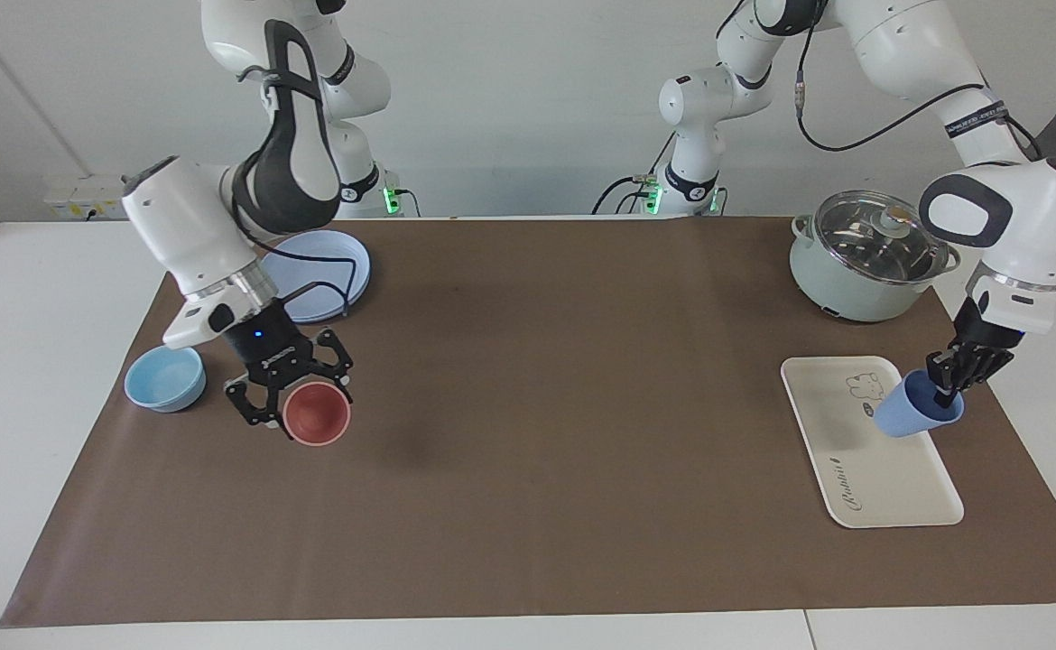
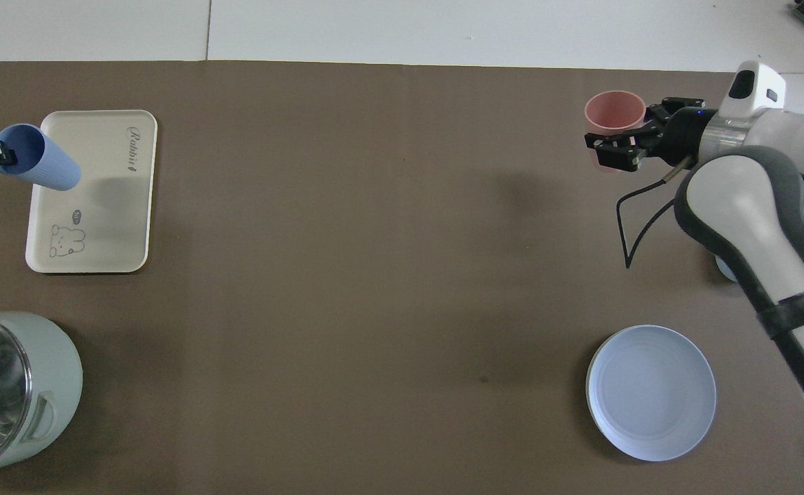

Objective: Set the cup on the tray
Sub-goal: 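Lower the blue cup onto the cream tray and open the left gripper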

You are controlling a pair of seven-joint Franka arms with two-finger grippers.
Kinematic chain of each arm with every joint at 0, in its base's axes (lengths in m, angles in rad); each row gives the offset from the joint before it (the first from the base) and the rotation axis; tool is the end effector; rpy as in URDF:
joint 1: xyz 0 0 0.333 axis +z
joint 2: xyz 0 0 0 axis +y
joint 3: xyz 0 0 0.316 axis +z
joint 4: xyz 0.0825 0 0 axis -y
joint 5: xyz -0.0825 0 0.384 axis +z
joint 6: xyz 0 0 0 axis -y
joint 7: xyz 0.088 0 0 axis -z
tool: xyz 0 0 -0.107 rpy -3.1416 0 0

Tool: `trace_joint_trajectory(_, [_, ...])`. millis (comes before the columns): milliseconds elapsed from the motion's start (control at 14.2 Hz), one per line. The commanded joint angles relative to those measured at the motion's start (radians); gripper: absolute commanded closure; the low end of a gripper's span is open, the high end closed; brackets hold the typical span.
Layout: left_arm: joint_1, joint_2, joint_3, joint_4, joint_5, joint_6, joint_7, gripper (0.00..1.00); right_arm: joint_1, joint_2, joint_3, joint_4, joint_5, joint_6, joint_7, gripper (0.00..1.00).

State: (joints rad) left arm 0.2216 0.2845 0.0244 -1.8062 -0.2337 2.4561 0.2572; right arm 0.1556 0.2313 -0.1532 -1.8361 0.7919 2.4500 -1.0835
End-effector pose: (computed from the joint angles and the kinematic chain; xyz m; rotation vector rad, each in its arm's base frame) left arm 0.6429 0.1602 0.4255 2.9983 0.2109 0.6024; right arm 0.6510 0.0085 0.4466 -2.5972 -0.7634 -0.8623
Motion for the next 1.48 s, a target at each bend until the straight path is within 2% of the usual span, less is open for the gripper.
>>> trace_joint_trajectory(0, [-0.005,0.011,-0.015,-0.061,-0.038,0.127,0.022,1.00,-0.077,0.035,0.014,-0.017,0.261,-0.052,-0.259,1.00])
trace_joint_trajectory(70, [-0.002,0.030,-0.017,-0.059,-0.047,0.130,0.023,1.00,-0.086,0.057,0.014,-0.017,0.358,-0.066,-0.329,1.00])
trace_joint_trajectory(211, [-0.004,0.036,-0.017,-0.051,-0.049,0.130,0.028,0.45,-0.091,0.086,0.015,-0.017,0.443,-0.071,-0.407,1.00])
trace_joint_trajectory(282, [-0.004,0.036,-0.015,-0.051,-0.049,0.127,0.045,0.30,-0.097,0.107,0.015,-0.009,0.478,-0.081,-0.470,1.00])
trace_joint_trajectory(423, [0.005,0.036,-0.014,-0.047,-0.049,0.112,0.129,0.07,-0.117,0.137,0.014,-0.011,0.576,-0.132,-0.606,1.00])
trace_joint_trajectory(493, [0.004,0.038,-0.014,-0.023,-0.044,0.084,0.140,0.01,-0.149,0.149,0.014,-0.011,0.581,-0.170,-0.645,1.00])
trace_joint_trajectory(705, [-0.011,0.071,-0.008,0.158,-0.036,-0.159,0.113,0.00,-0.226,0.186,0.014,-0.011,0.598,-0.268,-0.768,1.00])
trace_joint_trajectory(846, [-0.039,0.067,-0.006,0.224,-0.009,-0.293,0.041,0.00,-0.229,0.210,0.014,-0.017,0.674,-0.289,-0.847,1.00])
trace_joint_trajectory(1057, [-0.137,0.064,-0.007,0.402,0.192,-0.578,-0.146,0.00,-0.235,0.233,0.014,-0.026,0.701,-0.313,-0.962,1.00])
trace_joint_trajectory(1128, [-0.171,0.064,-0.006,0.447,0.217,-0.651,-0.198,0.00,-0.238,0.232,0.014,-0.032,0.701,-0.315,-0.972,1.00])
trace_joint_trajectory(1269, [-0.243,0.045,-0.006,0.476,0.229,-0.726,-0.315,0.00,-0.238,0.230,0.014,-0.044,0.702,-0.313,-0.987,1.00])
trace_joint_trajectory(1410, [-0.261,-0.034,-0.009,0.440,0.231,-0.741,-0.342,0.00,-0.238,0.226,0.014,-0.063,0.704,-0.313,-1.003,1.00])
